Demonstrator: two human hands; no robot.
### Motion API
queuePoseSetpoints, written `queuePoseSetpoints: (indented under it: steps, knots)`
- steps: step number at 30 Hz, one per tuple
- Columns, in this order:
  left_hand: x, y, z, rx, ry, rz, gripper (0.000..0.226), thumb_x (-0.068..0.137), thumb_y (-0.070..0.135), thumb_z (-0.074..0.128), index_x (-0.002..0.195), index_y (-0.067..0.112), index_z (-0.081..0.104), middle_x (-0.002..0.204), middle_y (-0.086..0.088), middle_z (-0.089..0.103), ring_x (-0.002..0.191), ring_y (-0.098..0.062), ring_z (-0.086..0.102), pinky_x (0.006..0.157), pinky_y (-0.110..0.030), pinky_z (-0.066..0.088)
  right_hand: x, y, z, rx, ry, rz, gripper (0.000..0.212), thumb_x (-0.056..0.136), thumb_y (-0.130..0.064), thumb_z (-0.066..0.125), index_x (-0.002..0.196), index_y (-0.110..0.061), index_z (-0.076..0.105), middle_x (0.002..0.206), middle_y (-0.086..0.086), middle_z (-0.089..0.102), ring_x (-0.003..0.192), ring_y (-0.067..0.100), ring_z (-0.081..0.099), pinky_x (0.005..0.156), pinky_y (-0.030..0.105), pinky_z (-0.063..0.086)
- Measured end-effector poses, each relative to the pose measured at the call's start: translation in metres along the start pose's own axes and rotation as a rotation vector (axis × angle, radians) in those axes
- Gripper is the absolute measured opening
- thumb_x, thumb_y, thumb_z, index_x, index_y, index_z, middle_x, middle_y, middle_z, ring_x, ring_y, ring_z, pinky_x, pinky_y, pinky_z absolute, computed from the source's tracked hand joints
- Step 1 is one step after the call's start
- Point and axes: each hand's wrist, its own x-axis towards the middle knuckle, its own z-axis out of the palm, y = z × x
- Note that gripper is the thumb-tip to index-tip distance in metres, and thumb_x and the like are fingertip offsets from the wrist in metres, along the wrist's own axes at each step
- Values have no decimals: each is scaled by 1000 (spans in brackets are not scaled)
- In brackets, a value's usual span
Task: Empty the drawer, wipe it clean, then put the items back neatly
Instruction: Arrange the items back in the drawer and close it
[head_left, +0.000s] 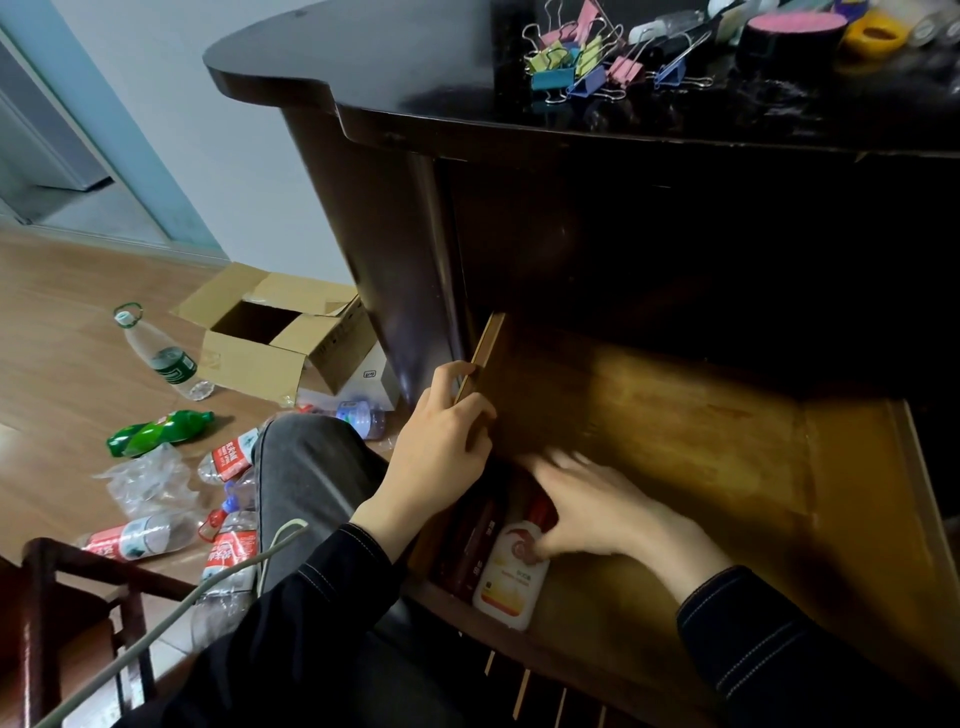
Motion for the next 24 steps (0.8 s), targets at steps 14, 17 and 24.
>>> queuePoseSetpoints:
  steps: [14, 17, 24]
  knots:
    - [-1, -1, 0, -1, -19, -20, 17, 85, 12, 63, 100, 20, 66, 146, -1, 31, 99, -18, 56, 77, -23, 44, -9, -4, 9, -201, -44, -116, 52, 86, -42, 72, 133, -24, 58, 150, 13, 42, 137, 34, 42, 101, 42, 48]
    - [0, -2, 0, -6, -20, -22, 17, 85, 12, 63, 100, 20, 66, 146, 0, 31, 100, -17, 56, 76, -24, 48, -8, -5, 8, -193, -60, -103, 54, 86, -43, 73, 134, -23, 57, 150, 12, 42, 138, 35, 40, 103, 44, 49]
    - [0, 0, -1, -19, -19, -32, 16, 86, 14, 64, 101, 20, 66, 146, -1, 31, 104, -20, 56, 77, -32, 54, -15, -2, 3, -66, -71, -28, 79, 83, -51, 74, 150, -26, 40, 155, 8, 36, 142, 30, 37, 107, 42, 45]
